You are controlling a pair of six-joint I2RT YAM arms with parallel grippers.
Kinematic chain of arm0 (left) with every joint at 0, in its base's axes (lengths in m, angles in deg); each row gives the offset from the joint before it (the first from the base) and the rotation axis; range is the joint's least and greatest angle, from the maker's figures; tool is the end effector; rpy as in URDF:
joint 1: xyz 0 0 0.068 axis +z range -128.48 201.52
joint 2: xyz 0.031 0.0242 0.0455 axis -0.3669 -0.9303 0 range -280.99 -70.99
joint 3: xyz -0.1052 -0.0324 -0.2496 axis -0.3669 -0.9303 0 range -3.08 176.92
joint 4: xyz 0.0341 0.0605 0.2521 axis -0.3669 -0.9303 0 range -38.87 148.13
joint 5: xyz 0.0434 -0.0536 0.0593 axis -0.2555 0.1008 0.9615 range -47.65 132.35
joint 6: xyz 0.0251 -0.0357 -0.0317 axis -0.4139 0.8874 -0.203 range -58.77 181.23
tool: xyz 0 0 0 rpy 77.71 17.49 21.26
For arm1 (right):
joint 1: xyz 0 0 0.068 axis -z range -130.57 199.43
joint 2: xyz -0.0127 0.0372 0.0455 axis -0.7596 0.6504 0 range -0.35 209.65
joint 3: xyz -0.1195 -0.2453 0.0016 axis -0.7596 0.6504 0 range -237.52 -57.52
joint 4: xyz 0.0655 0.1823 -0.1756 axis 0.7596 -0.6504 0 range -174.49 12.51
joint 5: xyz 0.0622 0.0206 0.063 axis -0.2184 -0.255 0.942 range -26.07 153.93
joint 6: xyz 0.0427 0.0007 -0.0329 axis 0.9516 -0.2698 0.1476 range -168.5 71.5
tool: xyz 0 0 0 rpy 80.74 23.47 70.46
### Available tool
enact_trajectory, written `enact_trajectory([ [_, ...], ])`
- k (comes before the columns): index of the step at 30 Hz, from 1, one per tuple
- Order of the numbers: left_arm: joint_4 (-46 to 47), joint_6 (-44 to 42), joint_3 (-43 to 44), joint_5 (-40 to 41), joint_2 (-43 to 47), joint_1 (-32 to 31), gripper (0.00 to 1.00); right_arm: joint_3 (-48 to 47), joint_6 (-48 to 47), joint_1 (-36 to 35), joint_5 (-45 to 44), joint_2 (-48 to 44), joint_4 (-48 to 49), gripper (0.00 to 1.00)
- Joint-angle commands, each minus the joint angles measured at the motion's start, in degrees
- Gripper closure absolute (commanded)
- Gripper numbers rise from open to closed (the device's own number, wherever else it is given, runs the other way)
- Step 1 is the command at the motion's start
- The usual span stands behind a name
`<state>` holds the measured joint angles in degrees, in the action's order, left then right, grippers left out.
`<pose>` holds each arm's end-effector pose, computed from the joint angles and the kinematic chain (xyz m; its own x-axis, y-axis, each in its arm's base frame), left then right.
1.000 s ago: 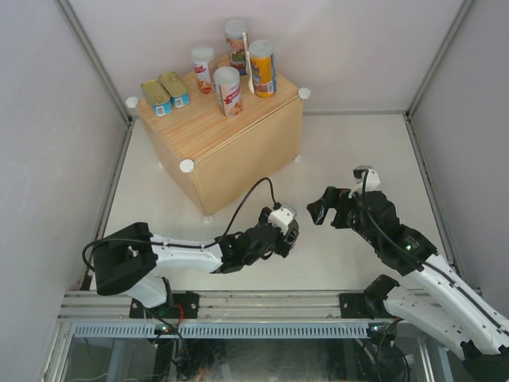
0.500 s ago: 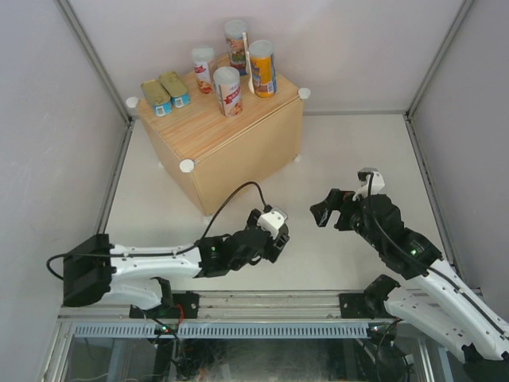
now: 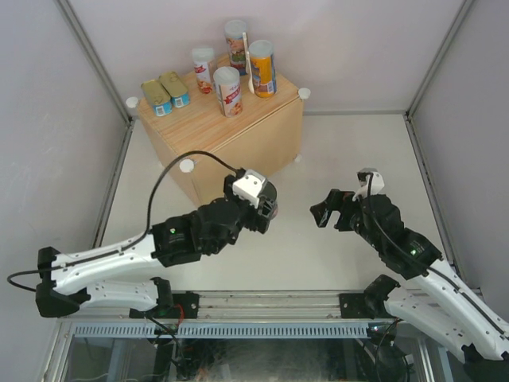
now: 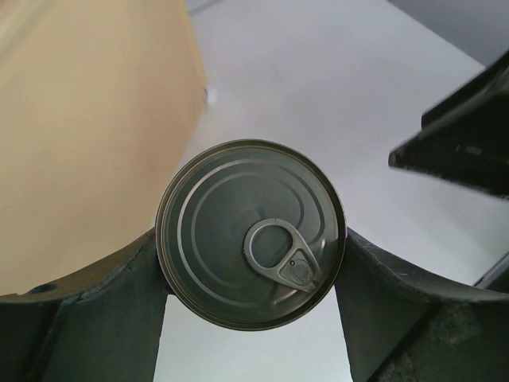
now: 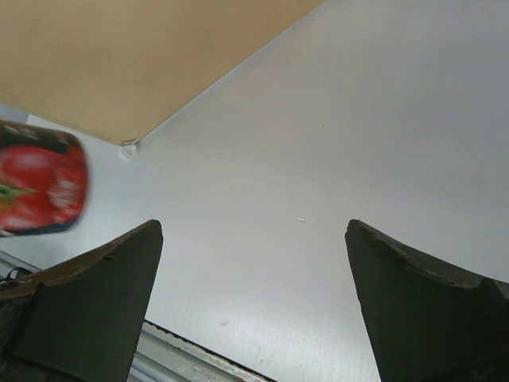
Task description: Place and organize the canned foods onto the counter
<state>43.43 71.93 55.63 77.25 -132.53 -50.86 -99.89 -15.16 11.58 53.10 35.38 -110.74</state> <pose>0.0922 -0.2229 0.3624 -0.2040 0.1395 -0.9690 0.5889 0.8082 -0.0077 0.1142 0.0803 0.3068 -0.5539 0.2533 -0.7931 -0.1983 0.8851 0.4211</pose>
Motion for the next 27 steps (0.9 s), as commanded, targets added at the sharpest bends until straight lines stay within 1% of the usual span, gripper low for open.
enact_trajectory([
  [1,-3.83,-5.78,14.77,7.53,2.59,0.29,1.0,-0.21,0.2,0.36,0.18,1.19,1.82,0.03],
  [6,-9.53,-7.32,23.96,8.72,2.56,3.39,1.0,-0.17,0.49,0.09,0.11,1.33,2.14,0.03],
  [10,-14.34,-8.19,32.35,9.08,0.52,6.82,1.0,-0.17,0.54,-0.75,-0.3,1.44,2.55,0.03],
  [17,-20.62,-9.29,44.74,7.87,-4.5,14.99,1.0,-0.18,1.04,-2.93,-1.61,1.63,2.71,0.03],
  [21,-21.86,-8.22,47.57,4.0,-6.15,22.24,1.0,-0.22,1.33,-3.99,-2.12,1.17,2.8,0.03],
  [24,-20.93,-6.93,47.28,-0.41,-6.77,28.41,1.0,-0.21,1.38,-4.7,-2.57,0.86,2.8,0.03],
  [27,-19.51,-5.99,46.99,-4.0,-8.01,33.07,1.0,-0.53,1.55,-5.48,-2.93,0.84,2.75,0.03],
])
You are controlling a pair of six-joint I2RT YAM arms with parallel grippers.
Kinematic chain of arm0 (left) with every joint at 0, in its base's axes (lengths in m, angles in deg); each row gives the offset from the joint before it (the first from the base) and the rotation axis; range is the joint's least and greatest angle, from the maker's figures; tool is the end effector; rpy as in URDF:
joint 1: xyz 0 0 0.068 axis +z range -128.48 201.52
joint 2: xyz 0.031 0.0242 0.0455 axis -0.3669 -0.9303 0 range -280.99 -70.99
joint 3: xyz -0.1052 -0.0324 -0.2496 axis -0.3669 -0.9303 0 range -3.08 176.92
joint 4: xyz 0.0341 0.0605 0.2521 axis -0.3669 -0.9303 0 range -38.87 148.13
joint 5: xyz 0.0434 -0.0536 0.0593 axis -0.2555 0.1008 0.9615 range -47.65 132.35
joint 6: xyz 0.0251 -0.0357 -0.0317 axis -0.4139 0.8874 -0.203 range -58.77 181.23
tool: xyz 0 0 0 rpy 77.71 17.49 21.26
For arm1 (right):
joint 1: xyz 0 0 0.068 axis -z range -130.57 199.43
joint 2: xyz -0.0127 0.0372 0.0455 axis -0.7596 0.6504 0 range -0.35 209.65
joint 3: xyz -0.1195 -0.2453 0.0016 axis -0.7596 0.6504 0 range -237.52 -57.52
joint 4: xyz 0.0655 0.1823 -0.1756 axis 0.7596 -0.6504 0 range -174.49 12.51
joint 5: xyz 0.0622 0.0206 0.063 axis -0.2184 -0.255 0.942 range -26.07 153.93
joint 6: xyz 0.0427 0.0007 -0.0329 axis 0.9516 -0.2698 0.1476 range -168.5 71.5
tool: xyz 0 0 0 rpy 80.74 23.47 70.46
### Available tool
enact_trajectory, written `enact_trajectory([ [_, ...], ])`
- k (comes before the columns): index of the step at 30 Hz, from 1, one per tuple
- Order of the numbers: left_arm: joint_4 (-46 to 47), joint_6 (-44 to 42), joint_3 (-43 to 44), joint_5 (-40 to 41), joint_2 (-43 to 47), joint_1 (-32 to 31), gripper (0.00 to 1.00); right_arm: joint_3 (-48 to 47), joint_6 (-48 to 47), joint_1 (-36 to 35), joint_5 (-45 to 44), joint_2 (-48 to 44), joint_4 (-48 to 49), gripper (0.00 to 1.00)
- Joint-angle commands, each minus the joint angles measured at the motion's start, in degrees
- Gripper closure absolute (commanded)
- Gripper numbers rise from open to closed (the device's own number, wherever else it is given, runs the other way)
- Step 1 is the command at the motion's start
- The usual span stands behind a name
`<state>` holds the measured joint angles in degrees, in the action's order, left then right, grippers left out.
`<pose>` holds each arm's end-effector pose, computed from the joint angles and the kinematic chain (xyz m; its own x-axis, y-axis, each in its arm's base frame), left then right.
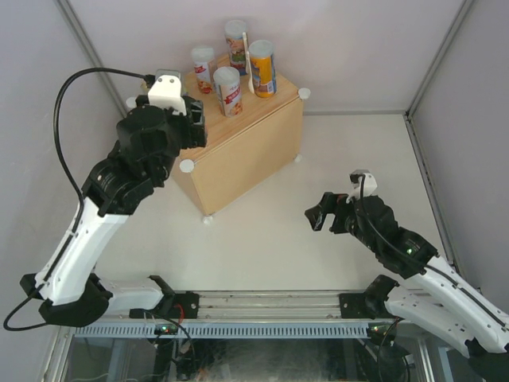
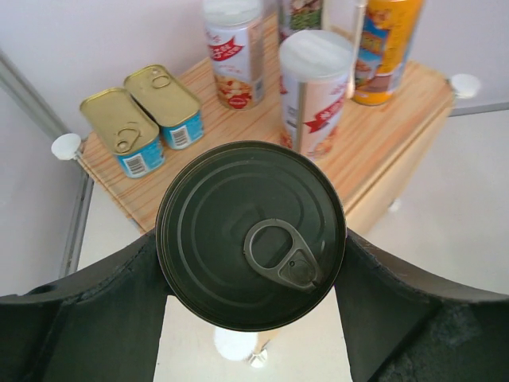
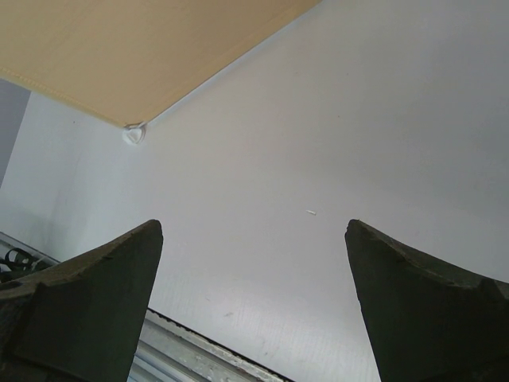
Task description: Place and organize the canned foods onto the counter
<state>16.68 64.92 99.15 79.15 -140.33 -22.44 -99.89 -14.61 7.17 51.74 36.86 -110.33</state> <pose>0.1598 -0.1244 0.5288 -0.1153 0.0396 -0.9925 0.1223 0.9922 0.0254 0.1121 0.0917 0.3044 -0.5748 0.2141 -0.7898 -0.2391 0.8791 0.4124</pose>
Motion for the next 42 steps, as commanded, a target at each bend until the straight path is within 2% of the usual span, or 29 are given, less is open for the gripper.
enact_trajectory([
  [1,7.85,1.06,3.49,-6.5,-0.82,5.76,1.0,-0.64,1.08,-1.4,-1.65,-0.65,2.34,0.03],
  [8,9.71,3.16,4.64,-11.42,-5.47,11.9,1.0,-1.16,1.51,-4.4,-3.37,-0.91,2.43,0.03],
  [19,10.35,3.9,6.03,-14.19,-9.61,17.96,1.0,-1.27,1.78,-6.84,-4.2,-0.74,2.86,0.03],
  [37,7.76,4.72,7.69,-16.67,-12.56,20.82,1.0,-1.25,1.95,-7.84,-4.8,0.65,3.54,0.03],
  [39,8.14,4.85,6.95,-16.63,-12.34,20.93,0.97,-1.22,1.92,-7.78,-4.86,0.75,3.59,0.03],
  [42,8.64,5.18,6.0,-16.04,-12.05,21.19,0.85,-1.25,1.75,-7.84,-4.82,0.86,3.86,0.03],
])
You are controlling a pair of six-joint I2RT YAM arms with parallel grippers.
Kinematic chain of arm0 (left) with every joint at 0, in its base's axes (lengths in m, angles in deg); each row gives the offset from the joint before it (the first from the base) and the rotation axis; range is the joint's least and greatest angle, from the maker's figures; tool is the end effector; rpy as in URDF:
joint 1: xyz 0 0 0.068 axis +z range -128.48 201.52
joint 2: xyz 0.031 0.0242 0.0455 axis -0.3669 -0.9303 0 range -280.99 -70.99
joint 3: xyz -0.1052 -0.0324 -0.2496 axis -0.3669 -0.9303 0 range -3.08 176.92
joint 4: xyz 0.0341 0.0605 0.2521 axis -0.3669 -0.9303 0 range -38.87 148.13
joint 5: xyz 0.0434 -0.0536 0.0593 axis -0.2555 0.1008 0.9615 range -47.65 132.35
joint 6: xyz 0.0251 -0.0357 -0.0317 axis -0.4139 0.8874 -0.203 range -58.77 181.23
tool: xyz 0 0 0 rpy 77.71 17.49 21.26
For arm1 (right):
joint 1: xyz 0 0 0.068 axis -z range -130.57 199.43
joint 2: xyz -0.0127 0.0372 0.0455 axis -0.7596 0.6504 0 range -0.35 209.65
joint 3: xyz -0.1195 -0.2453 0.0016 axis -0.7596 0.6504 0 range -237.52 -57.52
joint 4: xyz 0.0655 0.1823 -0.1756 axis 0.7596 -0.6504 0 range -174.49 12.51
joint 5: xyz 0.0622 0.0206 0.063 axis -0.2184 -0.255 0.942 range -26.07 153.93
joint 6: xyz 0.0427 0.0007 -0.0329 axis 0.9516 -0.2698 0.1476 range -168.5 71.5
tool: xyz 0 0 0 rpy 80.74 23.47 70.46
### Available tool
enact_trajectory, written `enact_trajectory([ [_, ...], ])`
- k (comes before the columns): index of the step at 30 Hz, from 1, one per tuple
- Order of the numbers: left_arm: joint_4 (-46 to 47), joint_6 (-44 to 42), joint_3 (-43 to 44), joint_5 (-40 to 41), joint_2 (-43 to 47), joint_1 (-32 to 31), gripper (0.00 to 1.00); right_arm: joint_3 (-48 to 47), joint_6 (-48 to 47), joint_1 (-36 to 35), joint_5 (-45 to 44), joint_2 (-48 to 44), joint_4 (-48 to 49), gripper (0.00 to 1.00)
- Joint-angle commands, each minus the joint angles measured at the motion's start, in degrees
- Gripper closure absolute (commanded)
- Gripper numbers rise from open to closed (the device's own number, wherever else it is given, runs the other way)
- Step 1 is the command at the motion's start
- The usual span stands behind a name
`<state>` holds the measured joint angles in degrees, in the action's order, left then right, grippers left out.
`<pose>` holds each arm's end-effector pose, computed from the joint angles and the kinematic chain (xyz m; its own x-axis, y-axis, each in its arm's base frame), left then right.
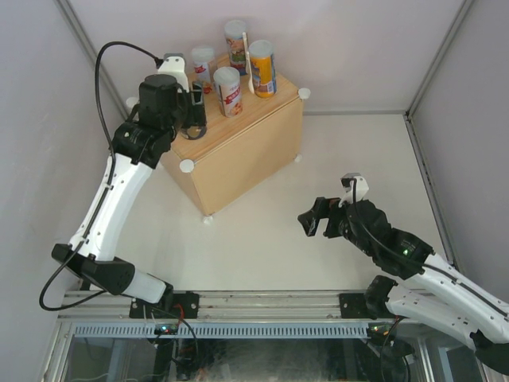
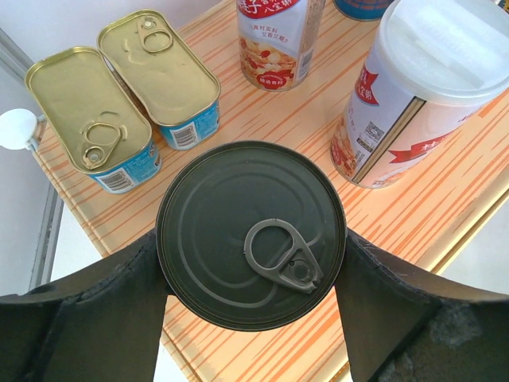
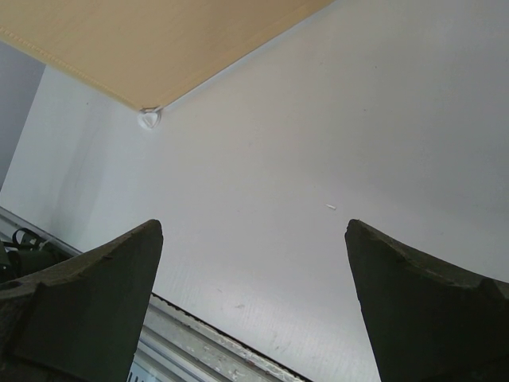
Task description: Place and organize the canned foods onto the counter
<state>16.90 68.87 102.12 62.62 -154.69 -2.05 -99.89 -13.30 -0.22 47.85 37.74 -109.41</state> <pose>0.2782 -0.1079 0.4853 -0.3168 0.0022 -0.9485 0.0345 0.9994 -0.0092 0.1032 0.1063 0.3043 -0.5760 0.1775 -0.7979 -0.2954 0.8650 0.4057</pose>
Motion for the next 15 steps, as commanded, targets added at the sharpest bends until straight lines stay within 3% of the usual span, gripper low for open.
enact_trajectory([
  [1,8.43,1.24,2.91,0.74,2.27,0.87,0.83,-1.28,0.44,-0.41,-0.97,0.09,3.0,0.03],
  [3,8.34,1.23,2.85,1.07,2.15,1.01,0.71,-1.52,0.34,-0.44,-1.02,0.22,2.78,0.03],
  [6,8.56,1.41,2.62,1.69,2.28,0.99,0.41,-1.89,0.13,-0.45,-1.14,0.41,2.61,0.03],
  [8,8.84,1.5,2.36,1.54,2.54,0.98,0.26,-2.07,0.05,-0.44,-1.19,0.54,2.64,0.03],
  [13,10.39,1.58,0.69,1.72,4.09,0.99,0.04,-2.16,-0.13,-0.45,-1.04,1.34,3.06,0.03],
  [15,10.41,1.44,0.67,1.62,4.33,0.98,0.0,-2.25,-0.14,-0.45,-1.05,1.67,3.12,0.03],
])
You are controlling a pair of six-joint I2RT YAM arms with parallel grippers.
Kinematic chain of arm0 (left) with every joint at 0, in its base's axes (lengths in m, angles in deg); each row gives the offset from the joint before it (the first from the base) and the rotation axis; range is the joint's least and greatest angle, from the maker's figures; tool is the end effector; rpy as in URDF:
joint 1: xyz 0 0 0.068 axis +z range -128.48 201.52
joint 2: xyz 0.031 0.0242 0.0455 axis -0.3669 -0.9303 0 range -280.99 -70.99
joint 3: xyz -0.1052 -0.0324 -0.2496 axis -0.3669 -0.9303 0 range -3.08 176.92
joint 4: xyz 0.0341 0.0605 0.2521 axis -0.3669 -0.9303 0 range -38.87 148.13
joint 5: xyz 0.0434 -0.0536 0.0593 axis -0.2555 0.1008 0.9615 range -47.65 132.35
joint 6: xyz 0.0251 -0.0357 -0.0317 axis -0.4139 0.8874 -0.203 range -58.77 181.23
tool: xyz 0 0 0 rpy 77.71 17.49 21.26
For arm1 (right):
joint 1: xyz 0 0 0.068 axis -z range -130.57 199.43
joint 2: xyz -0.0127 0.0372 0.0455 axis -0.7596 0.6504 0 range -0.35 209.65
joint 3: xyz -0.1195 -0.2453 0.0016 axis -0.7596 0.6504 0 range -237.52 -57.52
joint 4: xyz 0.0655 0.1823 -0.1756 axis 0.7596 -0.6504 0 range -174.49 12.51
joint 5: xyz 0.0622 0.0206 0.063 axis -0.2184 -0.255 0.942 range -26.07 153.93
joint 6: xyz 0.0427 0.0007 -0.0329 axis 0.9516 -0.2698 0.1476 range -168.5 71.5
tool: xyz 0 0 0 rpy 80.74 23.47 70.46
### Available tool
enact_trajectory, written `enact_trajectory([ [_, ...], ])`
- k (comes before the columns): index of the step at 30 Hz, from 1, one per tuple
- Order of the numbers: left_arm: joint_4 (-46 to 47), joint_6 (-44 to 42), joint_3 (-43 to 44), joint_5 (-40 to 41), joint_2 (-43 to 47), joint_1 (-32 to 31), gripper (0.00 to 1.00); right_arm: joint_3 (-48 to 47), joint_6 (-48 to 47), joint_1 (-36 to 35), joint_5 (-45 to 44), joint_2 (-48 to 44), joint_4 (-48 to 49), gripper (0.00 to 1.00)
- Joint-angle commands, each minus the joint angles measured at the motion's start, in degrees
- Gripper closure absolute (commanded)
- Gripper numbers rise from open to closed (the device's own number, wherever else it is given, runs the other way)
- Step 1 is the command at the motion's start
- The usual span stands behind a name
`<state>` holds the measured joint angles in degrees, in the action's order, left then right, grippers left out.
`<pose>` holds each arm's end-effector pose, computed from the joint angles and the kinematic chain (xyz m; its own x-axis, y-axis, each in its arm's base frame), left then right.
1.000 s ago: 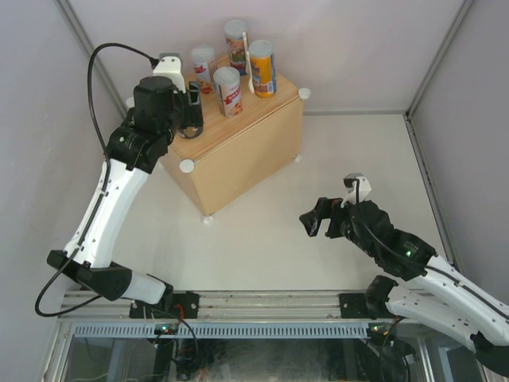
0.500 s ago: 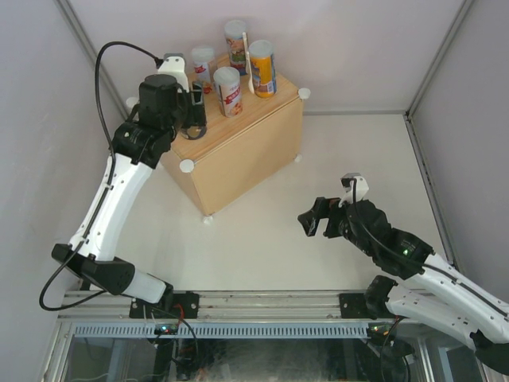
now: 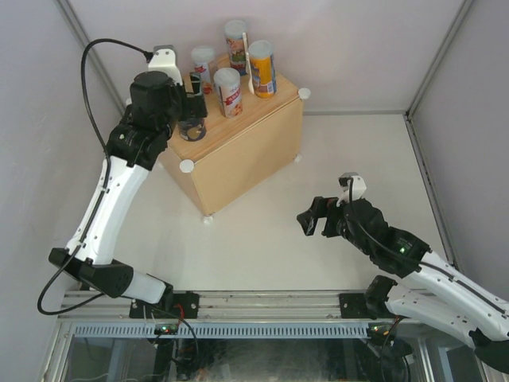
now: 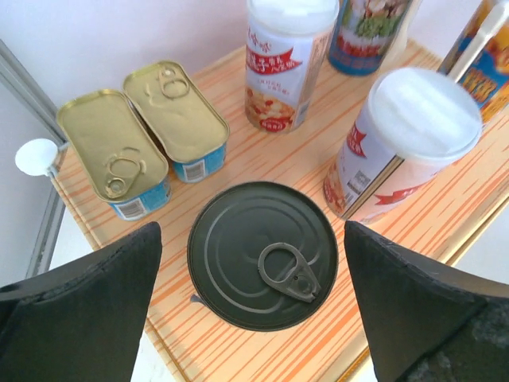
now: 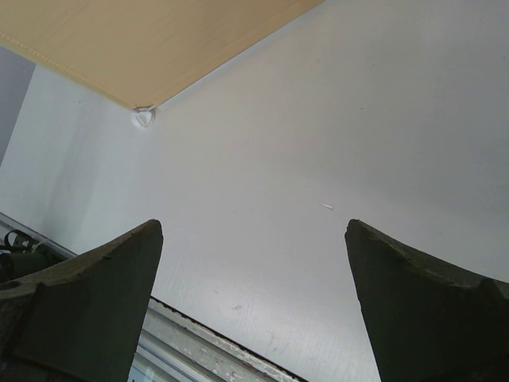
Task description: Place and organize the canned foods onto the counter
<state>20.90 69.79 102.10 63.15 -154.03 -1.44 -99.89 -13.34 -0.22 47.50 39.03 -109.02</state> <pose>0.2774 -0.1038 0.4956 -0.2443 -0.0476 -0.9685 0.0128 0.9986 -0.0523 0.1064 0.1096 0.3020 -0.5813 0.1690 -0.7960 -0.2880 0.8722 0.3954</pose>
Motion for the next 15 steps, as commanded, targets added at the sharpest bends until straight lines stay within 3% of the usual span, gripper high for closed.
enact_trajectory([
  [1,6.35,0.5,0.72,1.02,3.76,0.38,0.0,-2.2,-0.13,-0.45,-0.7,0.46,2.73,0.03],
  [10,10.55,4.29,-3.68,1.18,10.64,0.29,0.0,-2.54,-1.85,-0.44,-2.34,0.26,2.7,0.03],
  [15,14.47,7.42,-13.81,2.67,20.13,-1.15,0.01,-1.85,-4.72,-0.44,-12.74,1.92,4.89,0.0],
])
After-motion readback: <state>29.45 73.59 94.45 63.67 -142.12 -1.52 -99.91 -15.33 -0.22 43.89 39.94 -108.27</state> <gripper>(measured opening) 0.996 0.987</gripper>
